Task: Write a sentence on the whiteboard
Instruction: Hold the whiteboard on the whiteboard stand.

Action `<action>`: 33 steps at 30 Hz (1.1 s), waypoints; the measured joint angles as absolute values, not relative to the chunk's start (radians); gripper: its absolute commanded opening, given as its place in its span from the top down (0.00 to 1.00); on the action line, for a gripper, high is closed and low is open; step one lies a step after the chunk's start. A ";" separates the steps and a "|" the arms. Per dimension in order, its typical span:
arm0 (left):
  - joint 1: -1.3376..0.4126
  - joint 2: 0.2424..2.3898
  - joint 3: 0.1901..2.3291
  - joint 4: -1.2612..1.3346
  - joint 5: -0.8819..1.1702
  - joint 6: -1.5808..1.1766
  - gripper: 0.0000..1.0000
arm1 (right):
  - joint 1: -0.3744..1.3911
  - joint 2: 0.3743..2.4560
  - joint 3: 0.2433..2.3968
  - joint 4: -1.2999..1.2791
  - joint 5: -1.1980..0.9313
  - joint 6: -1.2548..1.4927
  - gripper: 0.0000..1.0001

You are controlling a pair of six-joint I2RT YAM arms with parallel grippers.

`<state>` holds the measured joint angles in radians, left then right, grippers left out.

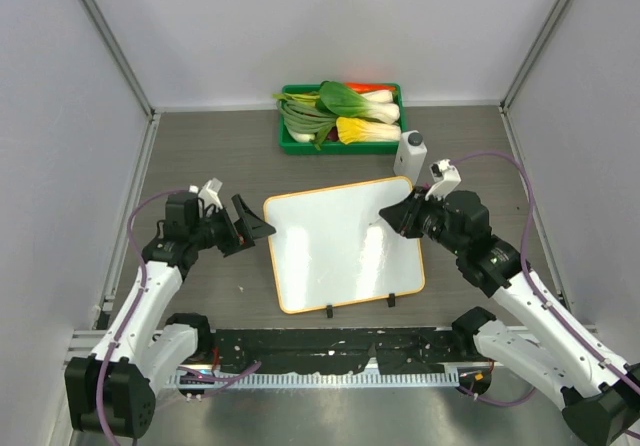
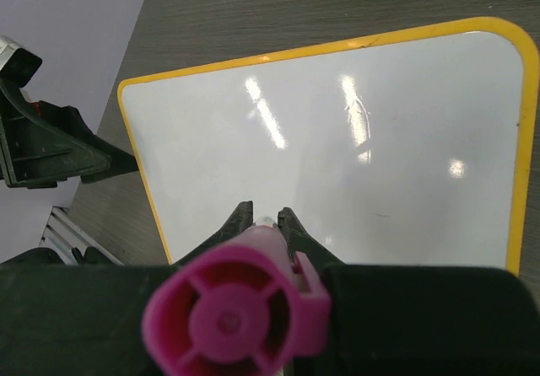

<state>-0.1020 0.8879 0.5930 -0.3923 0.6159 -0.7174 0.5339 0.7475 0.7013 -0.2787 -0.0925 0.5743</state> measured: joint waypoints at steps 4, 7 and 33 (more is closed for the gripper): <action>-0.102 0.899 0.582 -0.369 0.641 -0.722 0.08 | 0.561 0.780 0.705 -0.249 -0.110 0.578 0.99; -0.102 0.909 0.566 -0.329 0.663 -0.730 0.10 | 0.595 0.811 0.719 -0.231 -0.110 0.579 0.99; -0.176 1.127 0.544 -0.052 0.729 -0.807 0.16 | 0.871 1.008 0.776 -0.030 -0.001 0.569 0.99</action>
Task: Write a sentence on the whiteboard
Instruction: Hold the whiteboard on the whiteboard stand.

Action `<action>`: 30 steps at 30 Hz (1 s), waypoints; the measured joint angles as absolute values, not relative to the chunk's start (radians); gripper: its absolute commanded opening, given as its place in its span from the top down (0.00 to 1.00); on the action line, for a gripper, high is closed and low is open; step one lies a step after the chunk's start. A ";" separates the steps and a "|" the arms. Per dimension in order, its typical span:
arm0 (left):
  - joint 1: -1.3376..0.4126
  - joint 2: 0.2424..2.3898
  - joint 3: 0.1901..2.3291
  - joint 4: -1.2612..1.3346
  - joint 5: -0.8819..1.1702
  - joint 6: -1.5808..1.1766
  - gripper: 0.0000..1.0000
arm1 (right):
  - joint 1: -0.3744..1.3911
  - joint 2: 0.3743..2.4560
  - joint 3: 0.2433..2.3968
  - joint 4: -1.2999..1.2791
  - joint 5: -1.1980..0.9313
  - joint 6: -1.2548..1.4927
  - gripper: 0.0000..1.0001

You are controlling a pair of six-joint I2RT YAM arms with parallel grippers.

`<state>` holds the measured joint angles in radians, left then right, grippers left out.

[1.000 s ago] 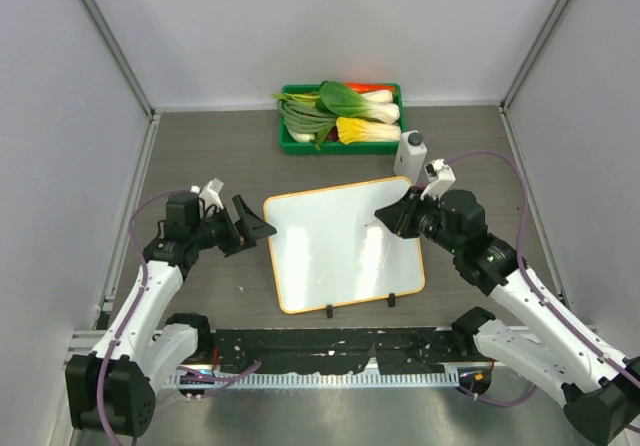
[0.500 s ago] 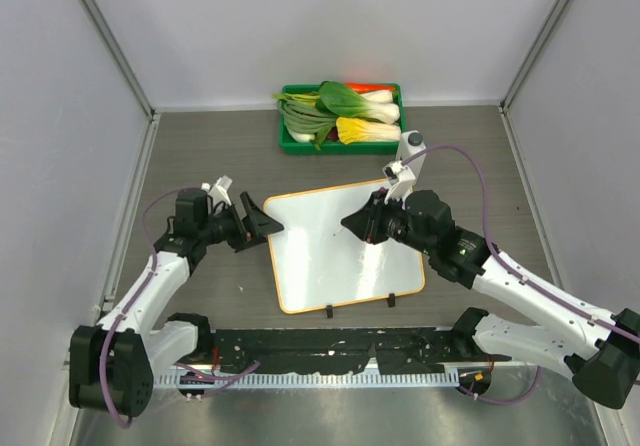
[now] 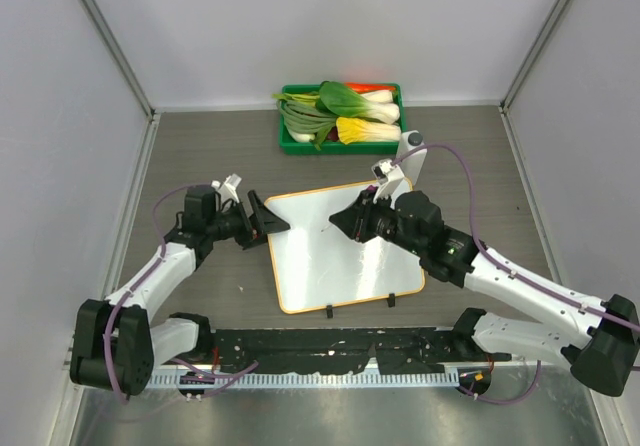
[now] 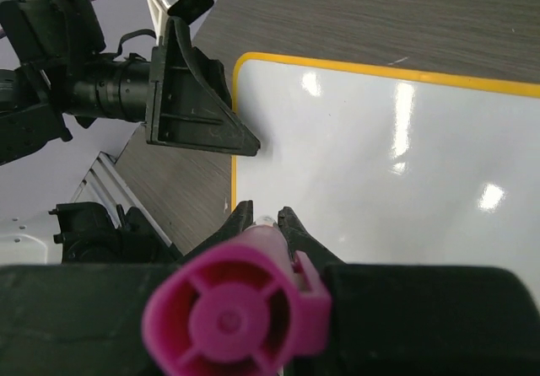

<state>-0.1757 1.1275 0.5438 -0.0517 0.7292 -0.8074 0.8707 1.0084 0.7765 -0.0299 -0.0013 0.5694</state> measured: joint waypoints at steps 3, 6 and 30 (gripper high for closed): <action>-0.176 1.139 0.543 -0.049 0.739 -0.807 0.16 | 0.877 1.003 0.776 0.009 0.007 0.546 0.99; -0.176 1.143 0.543 -0.049 0.744 -0.808 0.17 | 0.881 0.999 0.776 0.035 0.015 0.524 0.99; -0.203 1.109 0.602 -0.197 0.725 -0.758 0.27 | 0.893 1.088 0.776 0.127 -0.020 0.498 0.99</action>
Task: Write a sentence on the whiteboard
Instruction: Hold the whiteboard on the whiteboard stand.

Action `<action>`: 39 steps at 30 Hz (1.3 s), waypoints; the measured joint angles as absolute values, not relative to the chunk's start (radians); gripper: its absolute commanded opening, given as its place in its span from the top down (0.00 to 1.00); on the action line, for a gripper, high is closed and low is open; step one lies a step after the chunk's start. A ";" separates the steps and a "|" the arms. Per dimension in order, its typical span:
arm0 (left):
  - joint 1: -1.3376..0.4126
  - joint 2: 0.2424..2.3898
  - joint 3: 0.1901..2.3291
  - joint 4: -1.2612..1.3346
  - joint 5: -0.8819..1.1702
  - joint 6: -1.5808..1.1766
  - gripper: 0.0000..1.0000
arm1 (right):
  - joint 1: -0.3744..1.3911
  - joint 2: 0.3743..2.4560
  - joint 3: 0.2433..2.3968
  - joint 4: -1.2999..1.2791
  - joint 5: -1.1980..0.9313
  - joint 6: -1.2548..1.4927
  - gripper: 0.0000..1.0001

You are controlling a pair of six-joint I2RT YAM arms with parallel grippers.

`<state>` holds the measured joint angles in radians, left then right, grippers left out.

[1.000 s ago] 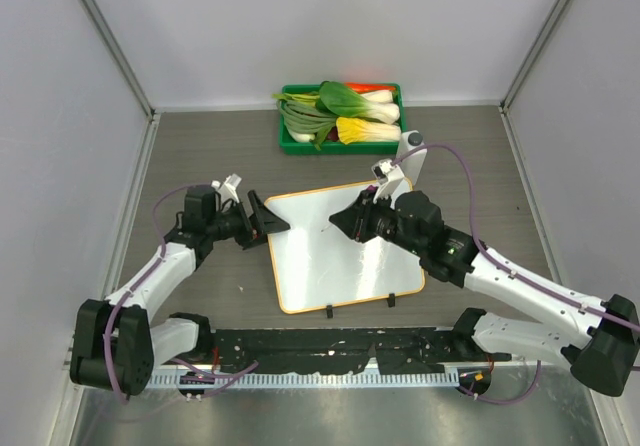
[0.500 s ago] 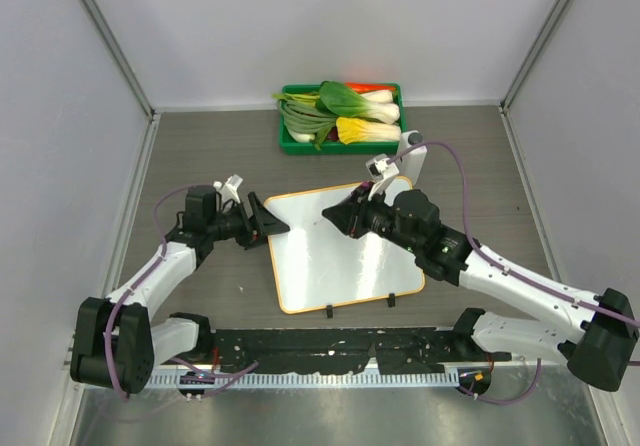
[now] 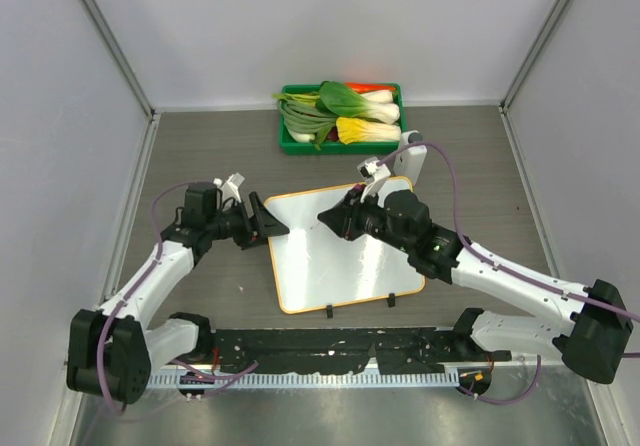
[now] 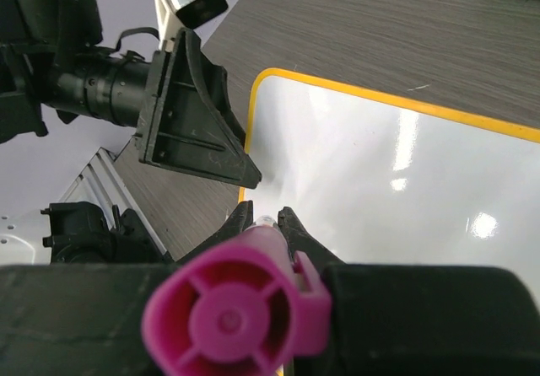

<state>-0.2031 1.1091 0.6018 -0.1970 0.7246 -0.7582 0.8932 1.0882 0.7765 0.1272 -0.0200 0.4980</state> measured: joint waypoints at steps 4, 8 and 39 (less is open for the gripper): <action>-0.203 1.050 0.623 -0.261 0.693 -0.725 0.27 | 0.900 1.102 0.776 0.127 -0.019 0.499 0.99; -0.203 1.025 0.623 -0.285 0.685 -0.717 0.27 | 0.907 1.102 0.776 0.127 -0.005 0.499 0.99; -0.208 1.042 0.583 -0.215 0.694 -0.751 0.43 | 0.965 1.145 0.827 0.079 0.133 0.477 0.99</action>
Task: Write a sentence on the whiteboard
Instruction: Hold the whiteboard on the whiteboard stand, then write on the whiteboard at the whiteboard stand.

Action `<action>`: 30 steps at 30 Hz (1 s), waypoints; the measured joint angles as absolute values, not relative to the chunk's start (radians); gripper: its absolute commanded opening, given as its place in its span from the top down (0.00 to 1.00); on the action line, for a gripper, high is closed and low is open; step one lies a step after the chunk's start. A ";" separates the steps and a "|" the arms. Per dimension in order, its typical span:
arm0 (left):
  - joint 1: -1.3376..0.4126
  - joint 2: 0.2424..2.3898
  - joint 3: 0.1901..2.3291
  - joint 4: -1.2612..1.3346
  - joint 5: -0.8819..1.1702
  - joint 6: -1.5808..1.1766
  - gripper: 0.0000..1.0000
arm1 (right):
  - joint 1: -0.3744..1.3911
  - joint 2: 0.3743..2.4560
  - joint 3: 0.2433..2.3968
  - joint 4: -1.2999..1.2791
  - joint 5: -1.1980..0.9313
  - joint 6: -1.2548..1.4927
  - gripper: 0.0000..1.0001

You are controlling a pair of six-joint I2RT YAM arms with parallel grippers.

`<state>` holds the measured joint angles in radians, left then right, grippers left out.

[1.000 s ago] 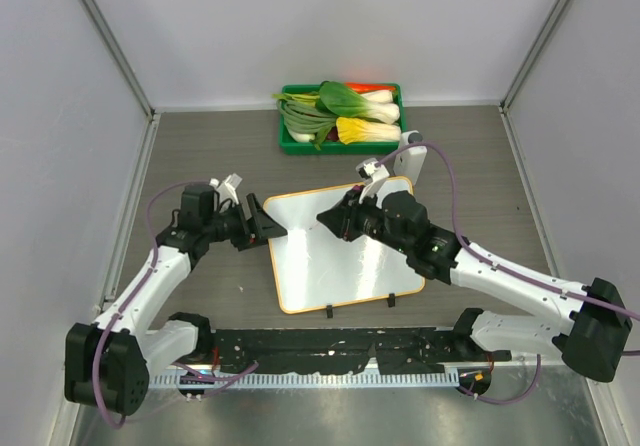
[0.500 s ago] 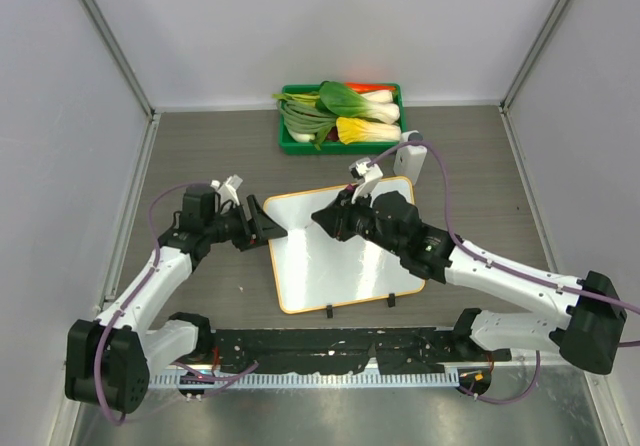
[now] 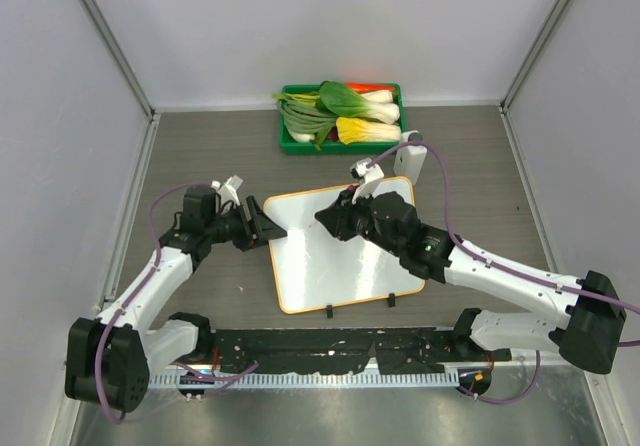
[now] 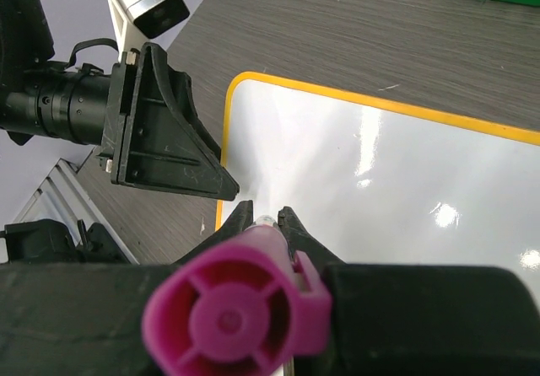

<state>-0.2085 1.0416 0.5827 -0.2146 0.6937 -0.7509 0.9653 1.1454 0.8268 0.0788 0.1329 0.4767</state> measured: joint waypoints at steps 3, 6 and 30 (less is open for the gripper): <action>-0.208 1.052 0.583 -0.210 0.696 -0.751 0.48 | 0.965 1.146 0.827 0.079 0.142 0.476 0.99; -0.208 1.060 0.582 -0.207 0.696 -0.752 0.55 | 0.965 1.148 0.827 0.079 0.155 0.472 0.99; -0.229 1.061 0.577 -0.219 0.693 -0.725 0.83 | 1.037 1.262 0.859 0.171 0.274 0.439 0.99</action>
<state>-0.2291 1.0615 0.5770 -0.2188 0.6930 -0.7246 1.0374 1.2621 0.8585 0.1711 0.2741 0.4389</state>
